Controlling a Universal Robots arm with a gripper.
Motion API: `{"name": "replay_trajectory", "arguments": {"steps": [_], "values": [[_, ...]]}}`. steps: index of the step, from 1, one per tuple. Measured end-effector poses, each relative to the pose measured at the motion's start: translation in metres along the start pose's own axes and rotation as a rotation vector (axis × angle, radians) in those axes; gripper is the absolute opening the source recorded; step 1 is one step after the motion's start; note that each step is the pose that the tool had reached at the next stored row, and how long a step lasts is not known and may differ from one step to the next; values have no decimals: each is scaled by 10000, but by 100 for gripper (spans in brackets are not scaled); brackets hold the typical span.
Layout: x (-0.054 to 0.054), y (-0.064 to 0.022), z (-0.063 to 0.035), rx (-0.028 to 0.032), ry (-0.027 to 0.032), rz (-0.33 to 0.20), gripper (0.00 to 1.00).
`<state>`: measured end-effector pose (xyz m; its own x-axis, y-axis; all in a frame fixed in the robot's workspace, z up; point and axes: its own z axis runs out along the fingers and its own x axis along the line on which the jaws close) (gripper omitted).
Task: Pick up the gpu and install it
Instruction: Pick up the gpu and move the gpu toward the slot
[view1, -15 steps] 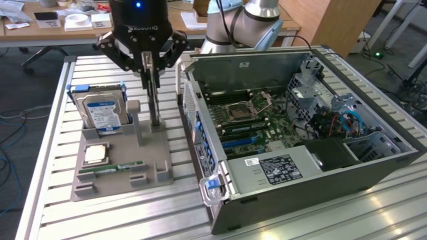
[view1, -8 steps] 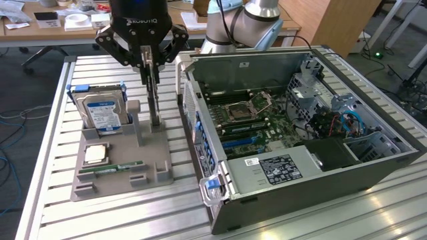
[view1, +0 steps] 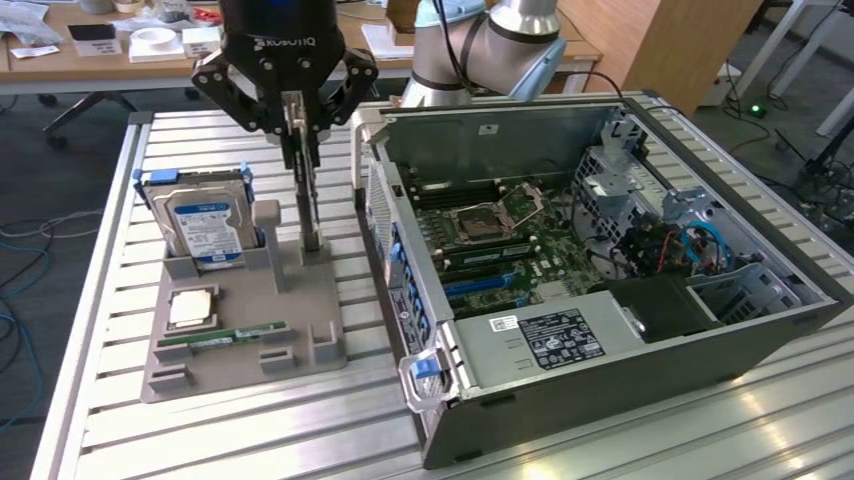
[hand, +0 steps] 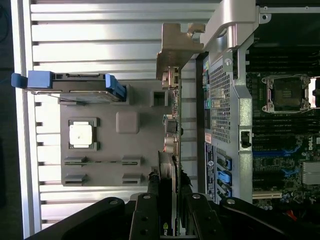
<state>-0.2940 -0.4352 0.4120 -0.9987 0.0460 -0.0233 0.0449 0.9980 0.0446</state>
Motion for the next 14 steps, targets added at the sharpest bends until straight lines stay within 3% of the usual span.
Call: {"name": "replay_trajectory", "arguments": {"steps": [6,14], "values": [[-77,3,3,-4,-2,1,26],[-272,12,8,-16,-1,2,26]]}}
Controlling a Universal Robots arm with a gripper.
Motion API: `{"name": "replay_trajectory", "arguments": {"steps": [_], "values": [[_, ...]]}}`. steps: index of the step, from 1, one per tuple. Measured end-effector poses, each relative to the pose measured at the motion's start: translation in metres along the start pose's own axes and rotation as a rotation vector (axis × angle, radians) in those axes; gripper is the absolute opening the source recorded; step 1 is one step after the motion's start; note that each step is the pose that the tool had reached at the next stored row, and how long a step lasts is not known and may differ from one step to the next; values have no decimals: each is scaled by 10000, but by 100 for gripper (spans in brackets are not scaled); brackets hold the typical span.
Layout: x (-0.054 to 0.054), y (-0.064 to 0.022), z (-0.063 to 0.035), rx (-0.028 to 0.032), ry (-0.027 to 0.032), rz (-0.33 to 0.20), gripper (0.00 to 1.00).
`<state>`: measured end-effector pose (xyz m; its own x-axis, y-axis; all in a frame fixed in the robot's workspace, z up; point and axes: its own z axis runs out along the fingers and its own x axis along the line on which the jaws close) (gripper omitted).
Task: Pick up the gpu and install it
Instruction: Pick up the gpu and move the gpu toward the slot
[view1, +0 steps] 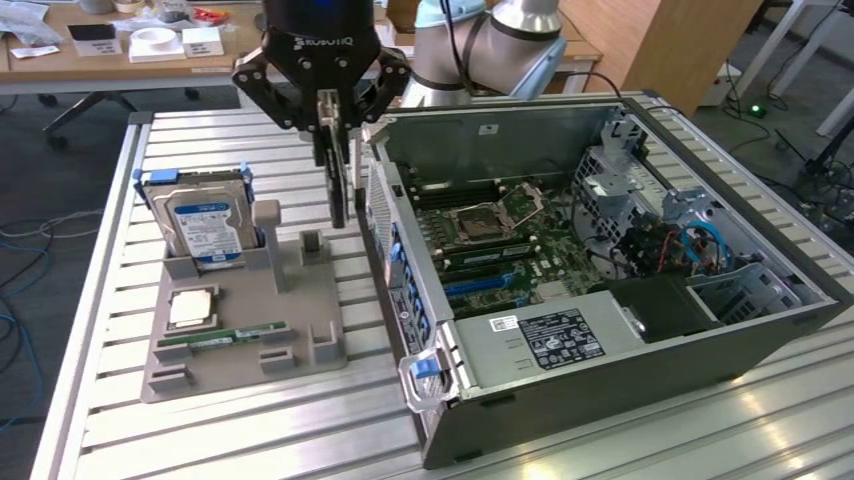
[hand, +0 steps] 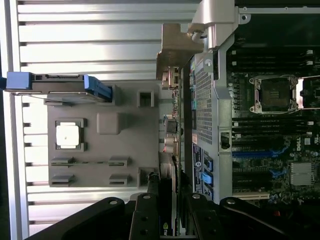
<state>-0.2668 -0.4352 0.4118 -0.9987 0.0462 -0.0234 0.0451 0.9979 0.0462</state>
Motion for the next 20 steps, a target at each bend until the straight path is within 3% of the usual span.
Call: {"name": "replay_trajectory", "arguments": {"steps": [20], "values": [[-612,28,15,-36,2,1,26]]}}
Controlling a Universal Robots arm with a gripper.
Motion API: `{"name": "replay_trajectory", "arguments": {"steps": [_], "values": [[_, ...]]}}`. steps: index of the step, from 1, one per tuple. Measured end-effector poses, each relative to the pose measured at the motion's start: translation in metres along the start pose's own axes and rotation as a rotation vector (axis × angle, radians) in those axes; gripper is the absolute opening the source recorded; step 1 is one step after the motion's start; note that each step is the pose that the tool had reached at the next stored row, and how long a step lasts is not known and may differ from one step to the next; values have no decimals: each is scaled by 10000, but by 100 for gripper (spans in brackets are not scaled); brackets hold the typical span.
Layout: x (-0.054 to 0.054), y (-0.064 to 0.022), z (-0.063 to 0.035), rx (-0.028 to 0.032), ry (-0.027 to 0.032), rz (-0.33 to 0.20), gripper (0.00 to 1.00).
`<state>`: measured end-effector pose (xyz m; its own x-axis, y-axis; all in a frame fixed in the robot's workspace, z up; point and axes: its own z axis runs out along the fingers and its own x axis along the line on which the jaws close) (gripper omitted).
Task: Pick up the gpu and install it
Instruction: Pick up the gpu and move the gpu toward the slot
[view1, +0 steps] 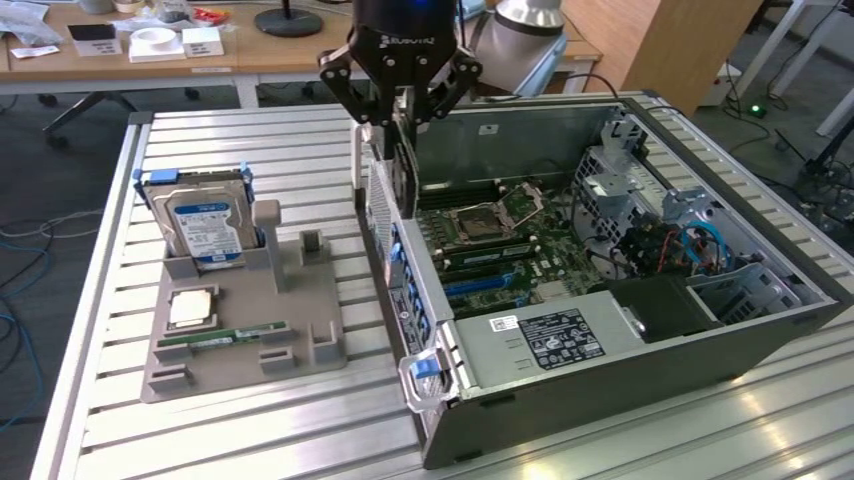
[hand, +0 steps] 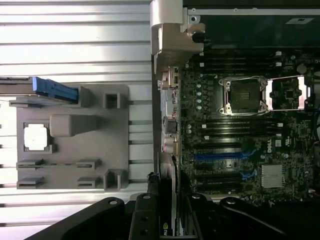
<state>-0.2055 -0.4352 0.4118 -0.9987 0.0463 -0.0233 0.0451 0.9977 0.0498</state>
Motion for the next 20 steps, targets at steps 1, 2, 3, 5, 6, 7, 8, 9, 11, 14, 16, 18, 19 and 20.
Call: {"name": "replay_trajectory", "arguments": {"steps": [1,2,3,5,6,7,8,9,11,14,16,18,19,20], "values": [[-37,2,1,-1,0,-1,26],[-74,3,2,-3,1,-2,26],[-112,5,3,-6,1,-3,26],[-190,9,5,-13,0,1,26],[-231,10,6,-16,1,-1,26],[-272,12,7,-19,1,-1,26],[-314,14,8,-21,1,-2,26],[-358,16,9,-24,1,0,26],[-447,20,11,-30,2,-1,26],[-585,27,15,-41,2,1,26],[-675,30,18,-46,2,0,26],[-765,34,19,-48,2,0,26],[-813,36,21,-51,2,-2,26],[-857,39,22,-51,2,0,26]]}}
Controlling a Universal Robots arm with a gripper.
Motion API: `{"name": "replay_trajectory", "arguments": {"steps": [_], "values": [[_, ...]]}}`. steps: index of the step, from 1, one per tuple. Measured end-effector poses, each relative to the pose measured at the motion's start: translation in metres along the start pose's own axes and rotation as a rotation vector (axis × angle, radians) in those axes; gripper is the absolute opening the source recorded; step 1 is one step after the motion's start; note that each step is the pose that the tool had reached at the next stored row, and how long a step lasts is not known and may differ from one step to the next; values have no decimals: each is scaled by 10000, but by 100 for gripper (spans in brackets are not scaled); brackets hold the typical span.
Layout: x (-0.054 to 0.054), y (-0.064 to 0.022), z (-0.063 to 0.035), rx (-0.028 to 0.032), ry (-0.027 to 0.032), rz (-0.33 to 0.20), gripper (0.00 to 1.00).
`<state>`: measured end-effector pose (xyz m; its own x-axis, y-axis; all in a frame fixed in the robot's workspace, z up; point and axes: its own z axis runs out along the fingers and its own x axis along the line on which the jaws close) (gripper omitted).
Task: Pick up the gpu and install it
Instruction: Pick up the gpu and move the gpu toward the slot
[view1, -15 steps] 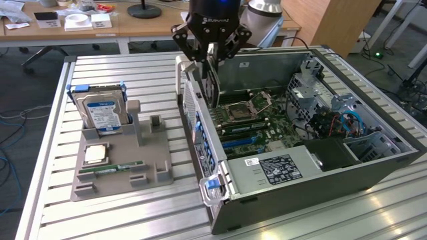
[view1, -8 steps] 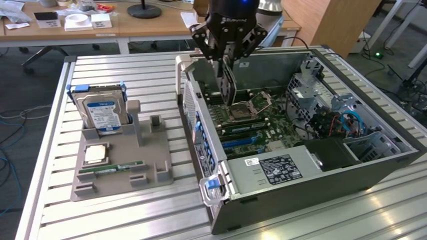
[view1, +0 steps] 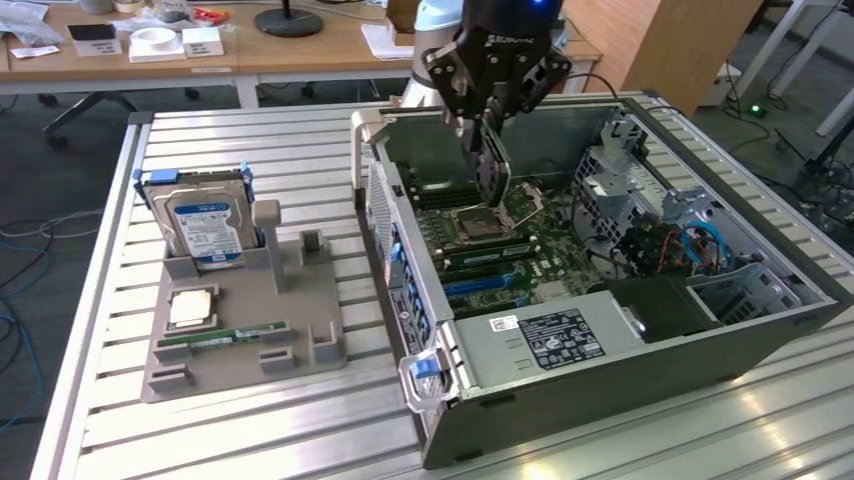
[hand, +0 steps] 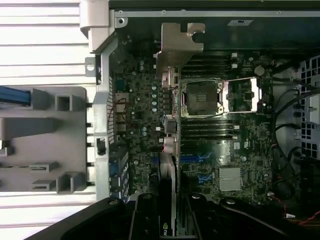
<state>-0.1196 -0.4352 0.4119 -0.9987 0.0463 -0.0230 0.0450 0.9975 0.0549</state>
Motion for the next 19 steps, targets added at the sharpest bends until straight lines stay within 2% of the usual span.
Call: {"name": "replay_trajectory", "arguments": {"steps": [13,19], "values": [[-574,26,15,-16,0,-1,26],[-797,36,21,-18,0,1,26]]}}
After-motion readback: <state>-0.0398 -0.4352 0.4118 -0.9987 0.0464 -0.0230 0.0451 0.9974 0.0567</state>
